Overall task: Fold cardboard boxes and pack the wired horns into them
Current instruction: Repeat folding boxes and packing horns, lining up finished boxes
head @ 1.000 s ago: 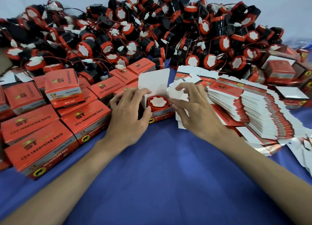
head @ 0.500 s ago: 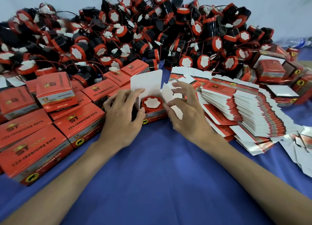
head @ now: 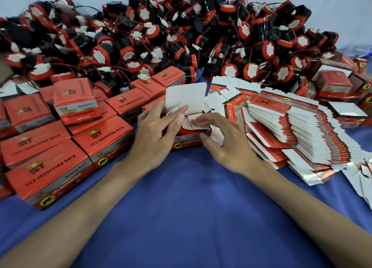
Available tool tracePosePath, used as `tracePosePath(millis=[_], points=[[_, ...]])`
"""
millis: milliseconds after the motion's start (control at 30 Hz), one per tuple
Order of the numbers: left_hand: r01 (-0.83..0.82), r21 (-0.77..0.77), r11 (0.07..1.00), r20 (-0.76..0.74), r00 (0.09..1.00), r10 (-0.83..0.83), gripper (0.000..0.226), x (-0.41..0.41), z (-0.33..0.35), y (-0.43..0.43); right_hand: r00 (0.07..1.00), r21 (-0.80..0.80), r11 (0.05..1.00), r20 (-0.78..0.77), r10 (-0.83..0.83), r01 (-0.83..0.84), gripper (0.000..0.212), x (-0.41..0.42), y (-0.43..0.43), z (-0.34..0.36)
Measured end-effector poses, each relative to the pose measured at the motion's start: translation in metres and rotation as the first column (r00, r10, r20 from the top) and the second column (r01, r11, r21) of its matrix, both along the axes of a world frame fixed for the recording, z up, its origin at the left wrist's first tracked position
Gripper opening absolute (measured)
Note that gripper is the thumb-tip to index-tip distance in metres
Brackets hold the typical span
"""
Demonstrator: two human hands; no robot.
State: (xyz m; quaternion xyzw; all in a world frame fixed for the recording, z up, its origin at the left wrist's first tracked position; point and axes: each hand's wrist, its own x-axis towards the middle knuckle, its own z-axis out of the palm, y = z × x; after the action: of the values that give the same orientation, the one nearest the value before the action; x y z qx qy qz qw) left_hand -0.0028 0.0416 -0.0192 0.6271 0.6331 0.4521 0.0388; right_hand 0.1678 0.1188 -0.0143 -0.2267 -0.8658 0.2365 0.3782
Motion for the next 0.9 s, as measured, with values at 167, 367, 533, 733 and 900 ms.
tracePosePath(millis=[167,367,533,733,900], points=[[-0.014,-0.045,0.999,-0.060,0.998,0.011,0.033,0.003,0.002,-0.002,0.999,-0.078,0.996,-0.030,-0.042,0.039,0.052,-0.003,-0.001,0.005],[0.006,0.106,0.994,0.287,0.957,-0.036,0.049,0.009,-0.002,-0.003,0.996,-0.284,0.959,-0.078,-0.032,0.009,0.059,-0.002,0.002,0.011],[0.083,0.129,0.988,0.152,0.983,-0.103,0.046,0.002,-0.001,0.001,0.983,-0.404,0.912,-0.185,-0.012,-0.065,0.023,-0.008,0.010,0.012],[0.103,0.028,0.994,-0.051,0.994,-0.102,0.042,0.003,-0.004,0.001,0.981,-0.464,0.872,-0.177,0.080,-0.155,0.014,-0.002,0.011,0.001],[0.143,0.054,0.988,-0.183,0.974,-0.131,0.045,-0.006,-0.002,0.000,0.980,-0.453,0.881,-0.192,0.055,-0.139,0.028,-0.004,0.009,0.004]])
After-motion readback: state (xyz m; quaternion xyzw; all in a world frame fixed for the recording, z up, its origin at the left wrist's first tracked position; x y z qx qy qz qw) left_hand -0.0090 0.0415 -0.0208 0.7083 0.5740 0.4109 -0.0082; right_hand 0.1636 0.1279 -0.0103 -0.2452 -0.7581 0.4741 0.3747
